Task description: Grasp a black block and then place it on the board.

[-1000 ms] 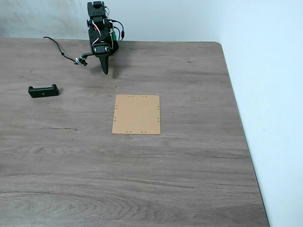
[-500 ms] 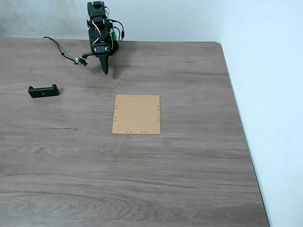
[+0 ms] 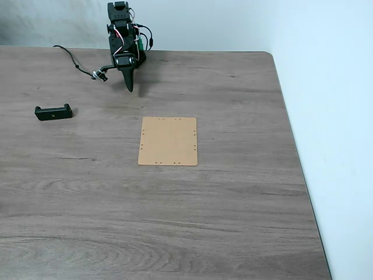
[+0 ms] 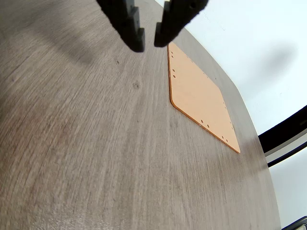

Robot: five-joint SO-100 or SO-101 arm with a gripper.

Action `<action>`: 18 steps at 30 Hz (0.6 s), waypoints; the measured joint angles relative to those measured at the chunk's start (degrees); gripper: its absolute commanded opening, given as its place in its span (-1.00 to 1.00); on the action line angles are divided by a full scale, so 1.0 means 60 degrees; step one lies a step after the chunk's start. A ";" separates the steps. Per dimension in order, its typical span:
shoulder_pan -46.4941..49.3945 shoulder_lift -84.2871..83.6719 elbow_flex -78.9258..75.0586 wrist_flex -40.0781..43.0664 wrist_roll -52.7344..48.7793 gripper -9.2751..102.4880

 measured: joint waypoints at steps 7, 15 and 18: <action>0.0000 0.0000 0.0000 0.0000 0.0000 -0.83; 0.0000 0.0000 0.0000 0.0000 0.0000 -0.82; 0.0000 0.0000 0.0000 0.0000 0.0000 -0.82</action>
